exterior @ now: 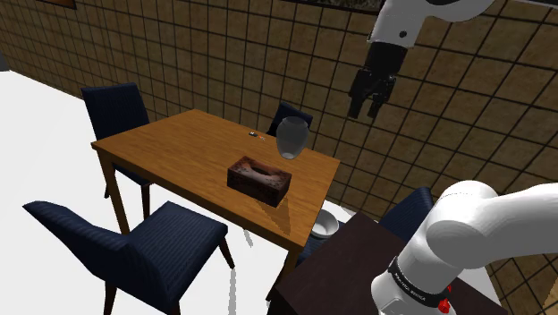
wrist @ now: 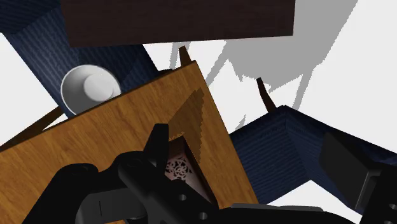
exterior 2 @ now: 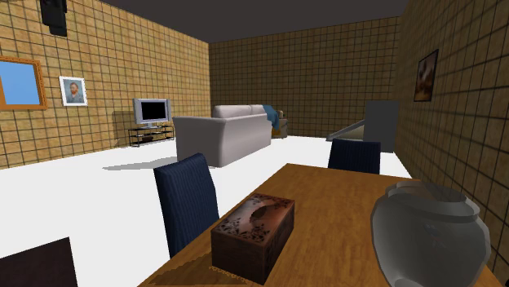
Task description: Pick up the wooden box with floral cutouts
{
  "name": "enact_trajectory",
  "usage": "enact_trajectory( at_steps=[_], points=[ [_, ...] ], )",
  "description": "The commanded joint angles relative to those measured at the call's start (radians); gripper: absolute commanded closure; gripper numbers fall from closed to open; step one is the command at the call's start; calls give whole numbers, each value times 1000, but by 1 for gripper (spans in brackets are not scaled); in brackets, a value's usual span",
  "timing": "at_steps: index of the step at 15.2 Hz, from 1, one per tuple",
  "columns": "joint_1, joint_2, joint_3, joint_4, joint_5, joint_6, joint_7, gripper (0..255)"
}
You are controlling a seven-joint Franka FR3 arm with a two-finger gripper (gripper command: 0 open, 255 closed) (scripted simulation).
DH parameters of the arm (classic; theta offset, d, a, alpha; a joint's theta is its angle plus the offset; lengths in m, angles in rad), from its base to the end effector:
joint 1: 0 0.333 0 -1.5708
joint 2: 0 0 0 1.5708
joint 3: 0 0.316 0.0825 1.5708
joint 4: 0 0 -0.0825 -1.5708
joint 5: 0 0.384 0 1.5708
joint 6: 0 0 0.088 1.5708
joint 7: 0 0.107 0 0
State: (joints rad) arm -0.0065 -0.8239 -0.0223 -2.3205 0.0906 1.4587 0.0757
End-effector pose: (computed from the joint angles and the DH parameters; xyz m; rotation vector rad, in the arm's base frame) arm 0.2849 -0.0002 0.6093 -3.0325 0.1344 0.0620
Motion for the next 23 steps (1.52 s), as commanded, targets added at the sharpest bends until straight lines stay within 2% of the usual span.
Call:
enact_trajectory(
  at_steps=[1, 12, 17, 23],
  points=[
    [0, 0, 0, 0, 0, 0, 0, 0],
    [10, 268, -6, -104, -20, 385, -77, 0],
    [16, 435, -9, -93, -24, 547, -109, 0],
    [22, 657, -12, -31, -25, 715, -144, 0]
  ],
)
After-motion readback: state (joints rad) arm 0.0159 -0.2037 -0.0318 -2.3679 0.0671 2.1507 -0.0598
